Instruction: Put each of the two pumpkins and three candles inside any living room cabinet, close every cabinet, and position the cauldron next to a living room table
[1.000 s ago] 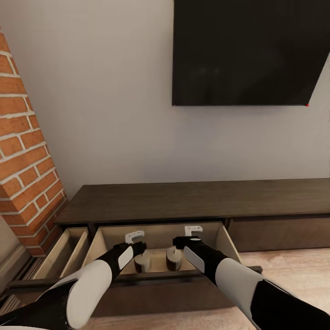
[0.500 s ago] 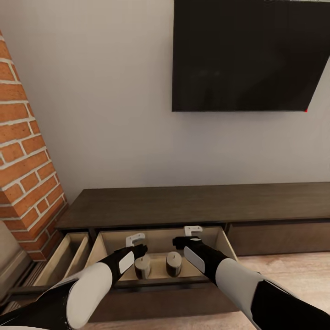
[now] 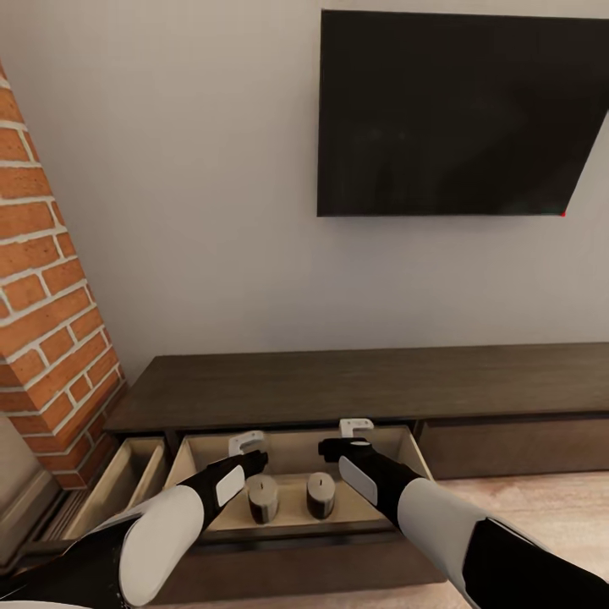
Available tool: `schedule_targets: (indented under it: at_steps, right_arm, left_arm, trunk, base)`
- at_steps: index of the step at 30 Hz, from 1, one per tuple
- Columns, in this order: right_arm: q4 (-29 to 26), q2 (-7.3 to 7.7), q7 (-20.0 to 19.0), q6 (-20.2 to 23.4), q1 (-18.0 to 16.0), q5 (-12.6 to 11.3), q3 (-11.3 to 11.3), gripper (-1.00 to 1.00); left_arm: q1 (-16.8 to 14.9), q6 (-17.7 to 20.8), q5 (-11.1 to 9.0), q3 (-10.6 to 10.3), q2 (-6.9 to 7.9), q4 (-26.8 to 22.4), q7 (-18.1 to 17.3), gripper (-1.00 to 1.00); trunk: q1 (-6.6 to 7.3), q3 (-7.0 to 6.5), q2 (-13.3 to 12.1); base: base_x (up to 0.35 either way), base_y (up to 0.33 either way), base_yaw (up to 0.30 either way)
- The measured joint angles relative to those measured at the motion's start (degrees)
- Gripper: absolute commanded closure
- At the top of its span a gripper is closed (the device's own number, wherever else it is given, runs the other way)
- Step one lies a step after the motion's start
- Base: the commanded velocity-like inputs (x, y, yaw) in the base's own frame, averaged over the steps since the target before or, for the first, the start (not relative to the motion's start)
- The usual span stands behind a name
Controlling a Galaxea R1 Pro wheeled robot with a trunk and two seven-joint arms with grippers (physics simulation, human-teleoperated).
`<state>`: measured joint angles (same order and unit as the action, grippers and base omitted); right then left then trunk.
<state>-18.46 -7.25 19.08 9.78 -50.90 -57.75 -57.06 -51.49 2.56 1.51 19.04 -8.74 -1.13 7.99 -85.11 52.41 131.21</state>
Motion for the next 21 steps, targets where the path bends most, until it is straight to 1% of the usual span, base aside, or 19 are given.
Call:
schedule_targets:
  at_steps: [8, 21]
  right_arm:
    - [0.09, 0.15, 0.08, 0.04, 0.07, 0.0, 0.07, -1.0]
    - [0.12, -0.15, 0.13, 0.22, 0.21, -0.01, -0.08, -1.0]
  left_arm:
    - [0.02, 0.0, 0.0, -0.02, 0.23, 0.0, 0.27, -1.0]
    - [0.08, 0.13, 0.0, -0.02, 0.17, 0.09, 0.27, -1.0]
  trunk:
    - [1.76, -1.44, -3.21]
    - [4.61, -3.77, -8.42]
  base:
    - [0.0, 0.0, 0.0]
    - [0.0, 0.0, 0.0]
